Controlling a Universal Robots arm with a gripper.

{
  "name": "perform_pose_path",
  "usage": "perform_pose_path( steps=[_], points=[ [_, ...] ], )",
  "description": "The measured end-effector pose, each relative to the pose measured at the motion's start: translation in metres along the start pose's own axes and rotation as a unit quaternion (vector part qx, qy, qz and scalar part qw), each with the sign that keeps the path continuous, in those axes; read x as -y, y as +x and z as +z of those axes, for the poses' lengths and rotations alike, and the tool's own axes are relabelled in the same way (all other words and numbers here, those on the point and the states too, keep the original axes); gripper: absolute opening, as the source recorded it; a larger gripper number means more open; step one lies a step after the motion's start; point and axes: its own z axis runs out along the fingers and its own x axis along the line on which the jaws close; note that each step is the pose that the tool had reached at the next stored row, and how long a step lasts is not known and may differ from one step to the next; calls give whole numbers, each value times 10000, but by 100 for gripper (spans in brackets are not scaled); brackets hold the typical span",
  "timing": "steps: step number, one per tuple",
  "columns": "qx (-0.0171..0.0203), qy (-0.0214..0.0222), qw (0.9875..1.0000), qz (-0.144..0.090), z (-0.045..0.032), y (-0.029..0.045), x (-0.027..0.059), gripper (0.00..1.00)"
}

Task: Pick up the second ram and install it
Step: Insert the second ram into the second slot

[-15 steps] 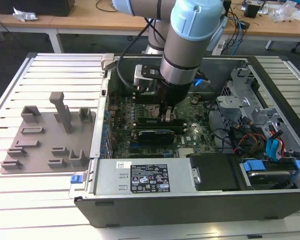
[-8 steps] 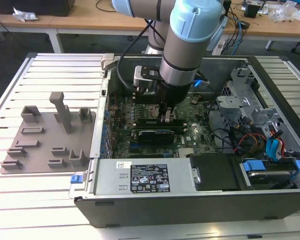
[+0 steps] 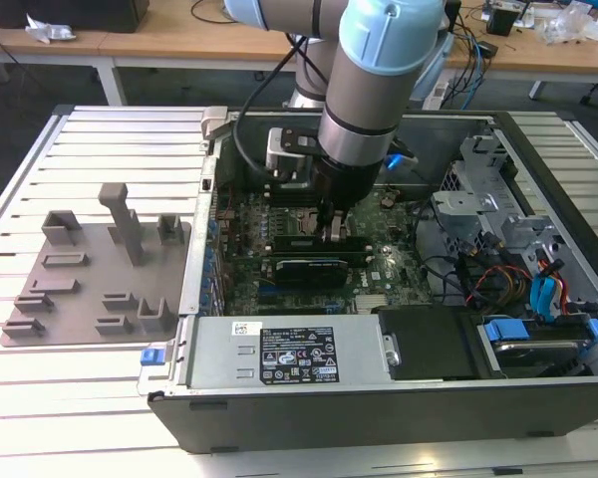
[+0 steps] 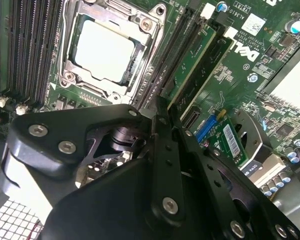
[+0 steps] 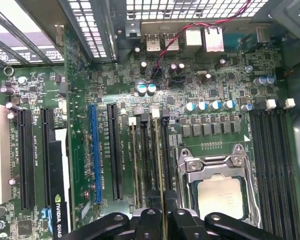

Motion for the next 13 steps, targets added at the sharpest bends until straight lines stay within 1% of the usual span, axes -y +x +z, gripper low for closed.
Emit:
perform_pose_path(
  steps=[3, 13],
  points=[
    [-1, 0, 10000, -2, 8, -11, -7, 14],
    [-5, -1, 10000, 0, 63, -8, 2, 14]
  ],
)
